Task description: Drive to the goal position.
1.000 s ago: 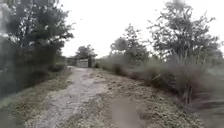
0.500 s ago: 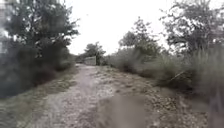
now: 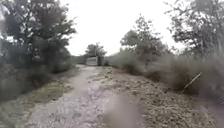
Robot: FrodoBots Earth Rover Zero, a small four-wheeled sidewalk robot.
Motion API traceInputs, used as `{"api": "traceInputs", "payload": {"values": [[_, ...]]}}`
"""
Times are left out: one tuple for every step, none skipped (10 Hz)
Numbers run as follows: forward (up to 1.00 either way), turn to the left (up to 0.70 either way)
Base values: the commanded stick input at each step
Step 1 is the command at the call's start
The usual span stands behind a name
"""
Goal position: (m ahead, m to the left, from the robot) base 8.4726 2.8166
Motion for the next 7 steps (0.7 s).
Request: {"api": "traceInputs", "payload": {"values": [[0.70,0.13],[0.70,0.02],[0.70,0.00],[0.70,0.08],[0.70,0.28],[0.70,0.35],[0.70,0.35]]}}
